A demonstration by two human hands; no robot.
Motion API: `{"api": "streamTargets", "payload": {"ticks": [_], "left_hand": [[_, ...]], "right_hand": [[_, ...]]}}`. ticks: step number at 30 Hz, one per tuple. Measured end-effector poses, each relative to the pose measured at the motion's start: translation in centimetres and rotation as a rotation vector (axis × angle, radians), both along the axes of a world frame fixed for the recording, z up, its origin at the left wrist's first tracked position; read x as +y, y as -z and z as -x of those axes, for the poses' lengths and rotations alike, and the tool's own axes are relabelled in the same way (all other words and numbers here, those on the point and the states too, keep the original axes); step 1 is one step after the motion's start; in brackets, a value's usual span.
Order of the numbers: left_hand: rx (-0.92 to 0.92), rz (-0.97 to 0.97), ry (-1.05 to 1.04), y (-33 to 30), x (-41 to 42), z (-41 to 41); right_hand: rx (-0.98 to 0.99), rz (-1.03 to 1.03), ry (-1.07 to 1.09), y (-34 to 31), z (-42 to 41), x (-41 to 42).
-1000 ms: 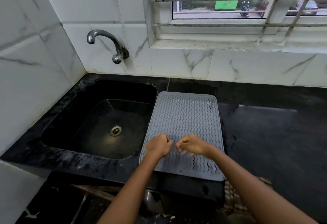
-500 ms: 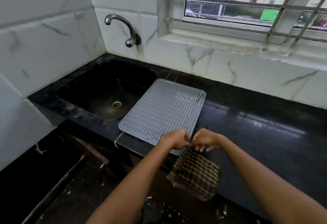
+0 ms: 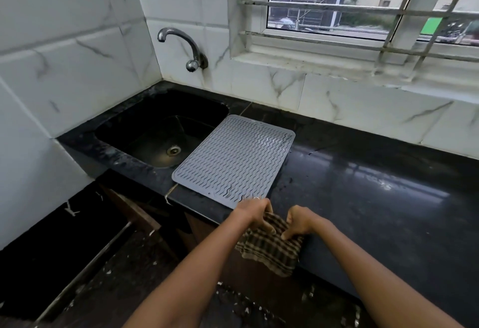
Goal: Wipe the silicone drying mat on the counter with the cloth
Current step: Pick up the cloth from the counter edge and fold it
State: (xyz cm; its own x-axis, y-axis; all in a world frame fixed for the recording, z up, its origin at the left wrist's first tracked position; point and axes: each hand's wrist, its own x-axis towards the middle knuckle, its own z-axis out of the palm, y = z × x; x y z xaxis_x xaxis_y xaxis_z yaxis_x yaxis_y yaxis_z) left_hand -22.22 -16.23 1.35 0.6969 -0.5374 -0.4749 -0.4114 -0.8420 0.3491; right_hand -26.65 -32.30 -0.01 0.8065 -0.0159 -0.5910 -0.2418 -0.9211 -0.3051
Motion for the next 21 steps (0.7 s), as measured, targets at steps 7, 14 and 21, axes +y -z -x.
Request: {"api": "streamTargets", "payload": {"ticks": [7, 14, 21], "left_hand": [[0.242, -0.084, -0.012, -1.2, 0.3, -0.8], [0.223, -0.063, 0.064, -6.4, 2.5, -4.2], [-0.599, 0.196, -0.077, -11.6, 4.2, -10.4]], "right_hand": [[0.134, -0.156, -0.086, -1.9, -0.2, 0.1], [0.067, -0.472, 0.008, -5.6, -2.1, 0.4], [-0.771, -0.447, 0.239, -10.9, -8.2, 2.4]]}}
